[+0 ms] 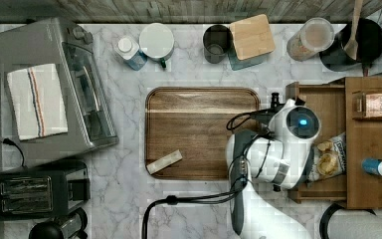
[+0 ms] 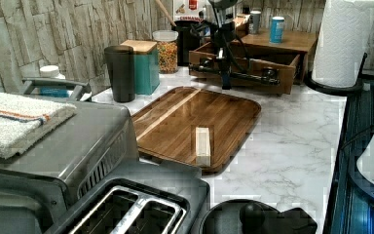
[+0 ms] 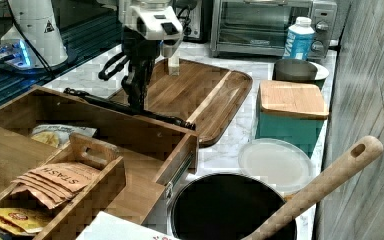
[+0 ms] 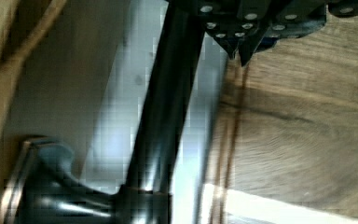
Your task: Close the drawer.
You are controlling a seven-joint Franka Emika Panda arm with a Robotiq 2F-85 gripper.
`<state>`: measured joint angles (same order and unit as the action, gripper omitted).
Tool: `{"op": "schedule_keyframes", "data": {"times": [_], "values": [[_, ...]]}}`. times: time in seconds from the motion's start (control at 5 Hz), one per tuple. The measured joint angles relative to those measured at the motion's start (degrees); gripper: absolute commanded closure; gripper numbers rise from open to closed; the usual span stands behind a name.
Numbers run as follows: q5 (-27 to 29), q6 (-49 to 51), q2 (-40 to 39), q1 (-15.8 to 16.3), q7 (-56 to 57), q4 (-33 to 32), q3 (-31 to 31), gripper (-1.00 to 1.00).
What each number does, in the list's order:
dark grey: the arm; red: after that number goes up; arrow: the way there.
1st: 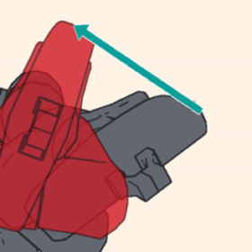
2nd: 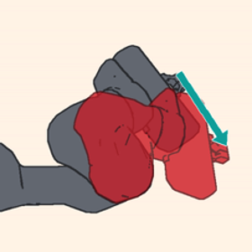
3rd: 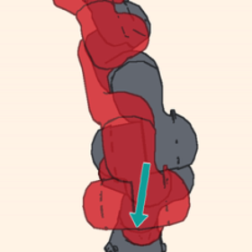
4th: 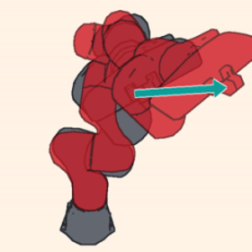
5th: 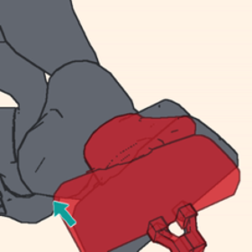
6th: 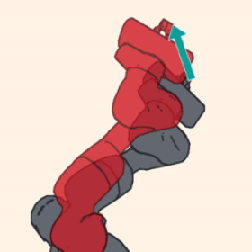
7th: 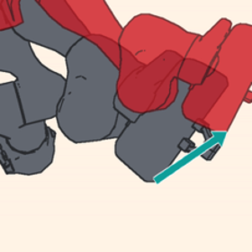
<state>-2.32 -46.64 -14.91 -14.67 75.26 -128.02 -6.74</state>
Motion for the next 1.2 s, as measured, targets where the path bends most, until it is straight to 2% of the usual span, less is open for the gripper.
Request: {"op": "schedule_keyframes", "data": {"times": [0.6, 0.8, 1.2], "values": [[4.73, 2.97, -8.71, -6.69, 11.13, 13.32, -1.54, 1.00], [4.85, 3.05, -11.76, -7.62, 11.36, 17.63, -2.89, 1.00], [1.77, 8.39, -15.78, -6.97, 11.36, 24.17, -4.66, 1.00]]}}
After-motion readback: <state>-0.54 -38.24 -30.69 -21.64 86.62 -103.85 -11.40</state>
